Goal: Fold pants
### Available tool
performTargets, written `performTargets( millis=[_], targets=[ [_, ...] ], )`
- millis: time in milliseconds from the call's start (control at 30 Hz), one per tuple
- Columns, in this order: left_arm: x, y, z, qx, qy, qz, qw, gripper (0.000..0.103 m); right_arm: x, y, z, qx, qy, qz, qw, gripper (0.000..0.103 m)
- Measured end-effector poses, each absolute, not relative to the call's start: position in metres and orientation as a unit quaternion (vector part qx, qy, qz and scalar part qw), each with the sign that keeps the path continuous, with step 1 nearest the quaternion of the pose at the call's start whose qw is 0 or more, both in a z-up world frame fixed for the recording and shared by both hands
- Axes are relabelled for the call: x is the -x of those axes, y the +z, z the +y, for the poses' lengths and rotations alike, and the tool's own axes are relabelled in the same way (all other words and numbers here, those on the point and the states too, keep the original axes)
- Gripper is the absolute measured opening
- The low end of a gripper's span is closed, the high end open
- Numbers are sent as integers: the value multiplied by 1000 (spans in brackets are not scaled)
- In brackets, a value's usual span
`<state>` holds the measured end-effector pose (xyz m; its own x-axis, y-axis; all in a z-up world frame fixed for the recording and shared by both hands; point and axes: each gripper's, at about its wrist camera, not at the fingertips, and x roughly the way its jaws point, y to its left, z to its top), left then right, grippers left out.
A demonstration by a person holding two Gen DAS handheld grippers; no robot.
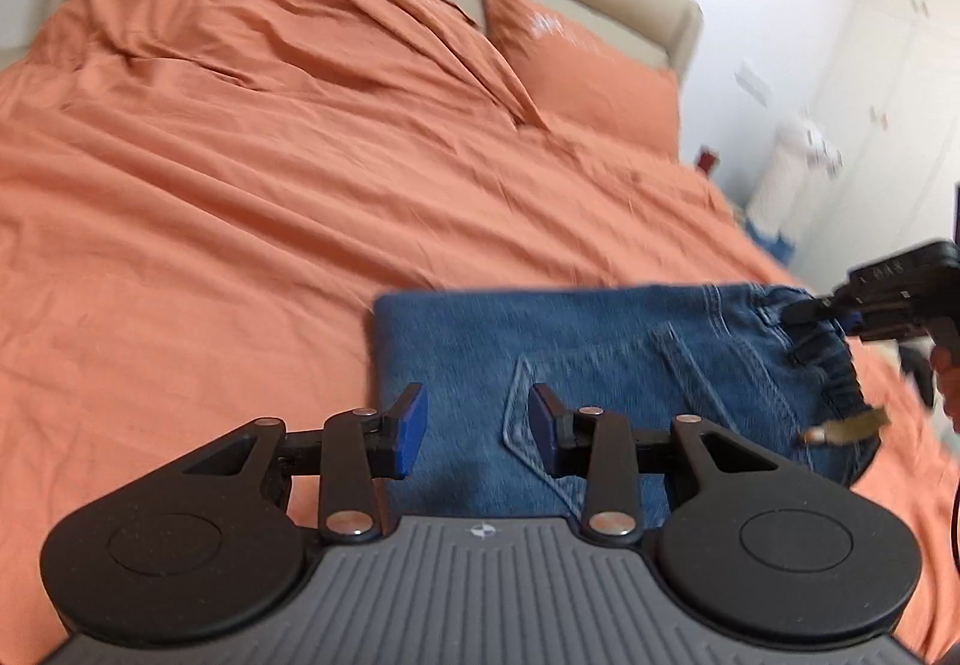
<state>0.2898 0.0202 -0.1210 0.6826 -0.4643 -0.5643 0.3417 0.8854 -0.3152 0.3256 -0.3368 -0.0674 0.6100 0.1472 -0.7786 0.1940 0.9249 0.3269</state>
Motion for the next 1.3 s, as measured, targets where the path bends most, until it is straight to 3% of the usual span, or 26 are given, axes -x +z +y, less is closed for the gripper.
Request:
performTargets(
  millis=[500, 633, 833, 1033, 1300],
  targets=[
    [-305, -158, 0, 20, -212, 381, 900, 36, -336, -176, -388, -255, -8, 451, 855, 18],
    [-300, -151, 3, 17, -203, 380, 902, 36, -327, -167, -382, -254, -20, 437, 863, 28],
    [-274, -122, 13, 35, -191, 367, 910, 44, -265, -126, -388, -285, -41, 373, 882, 33],
    [-246, -92, 6, 10, -200, 374, 906, 44, -194, -110, -365, -312, -27, 315, 896, 33],
    [-199, -97, 1, -82, -209, 411, 884, 46, -196, -144, -336, -247, -10, 359, 900, 27]
  ],
)
